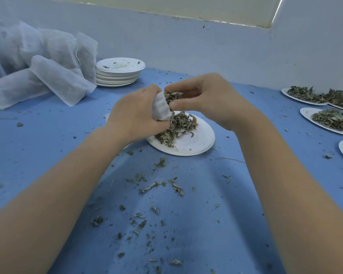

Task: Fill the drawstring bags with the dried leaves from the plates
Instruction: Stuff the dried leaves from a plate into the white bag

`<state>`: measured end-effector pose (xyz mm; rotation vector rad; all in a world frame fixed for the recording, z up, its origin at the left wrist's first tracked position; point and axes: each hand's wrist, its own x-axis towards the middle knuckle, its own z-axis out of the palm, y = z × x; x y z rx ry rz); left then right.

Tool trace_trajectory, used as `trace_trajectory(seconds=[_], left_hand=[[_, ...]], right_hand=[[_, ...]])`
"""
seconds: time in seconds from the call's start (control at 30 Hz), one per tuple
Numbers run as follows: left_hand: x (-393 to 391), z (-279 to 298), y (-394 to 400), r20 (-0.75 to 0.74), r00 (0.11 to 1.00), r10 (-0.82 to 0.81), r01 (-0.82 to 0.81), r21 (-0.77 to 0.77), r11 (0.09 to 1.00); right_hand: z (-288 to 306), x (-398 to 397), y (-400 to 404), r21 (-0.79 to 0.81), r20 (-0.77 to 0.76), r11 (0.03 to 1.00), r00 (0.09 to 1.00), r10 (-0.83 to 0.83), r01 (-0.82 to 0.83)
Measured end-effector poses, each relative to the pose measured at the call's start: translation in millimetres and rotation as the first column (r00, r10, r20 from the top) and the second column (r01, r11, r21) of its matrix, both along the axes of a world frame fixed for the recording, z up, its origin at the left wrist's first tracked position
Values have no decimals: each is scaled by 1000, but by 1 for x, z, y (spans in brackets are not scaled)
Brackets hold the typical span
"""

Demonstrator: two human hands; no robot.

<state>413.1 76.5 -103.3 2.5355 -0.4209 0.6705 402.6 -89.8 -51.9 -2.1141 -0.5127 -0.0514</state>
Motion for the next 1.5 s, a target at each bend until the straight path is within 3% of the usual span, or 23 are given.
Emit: trace_trajectory(seconds=[0.13, 0.37, 0.5, 0.63, 0.8, 0.97, 1.13, 1.37, 1.5], left_hand=[[1, -1, 0, 5, 1000, -14, 14, 7, 1000], [1, -3, -3, 12, 999, -33, 34, -62, 997], [3, -5, -5, -4, 1000, 4, -4, -110, 994], [4, -5, -4, -23, 999, 42, -46, -174, 984], [4, -5, -6, -29, 1000, 5, -10, -165, 986], [3, -6, -4, -71, 997, -19, 4, -196, 981], [6, -4, -4, -60, 998, 32, -45, -246, 968], [2, -3, -10, -51, 998, -26, 19, -135, 991], [1, -4, -13, -44, 998, -38, 32, -119, 992]], right_hand=[[-2, 1, 1, 117, -8, 993, 1000, -3, 3], [-14, 4, 10, -8, 5, 994, 994, -106, 106], [-16, 8, 12, 48, -21, 985, 986, -165, 166], [-14, 7, 9, 84, -34, 989, 992, -119, 122], [-14, 3, 12, -95, 45, 994, 998, -40, 44], [-10, -1, 5, -79, -73, 991, 992, 106, -111], [-6, 1, 2, 47, -7, 998, 1000, 29, -28], [-4, 0, 5, -183, 2, 981, 998, 69, -67], [-3, -1, 7, -174, -17, 982, 997, 71, -73]])
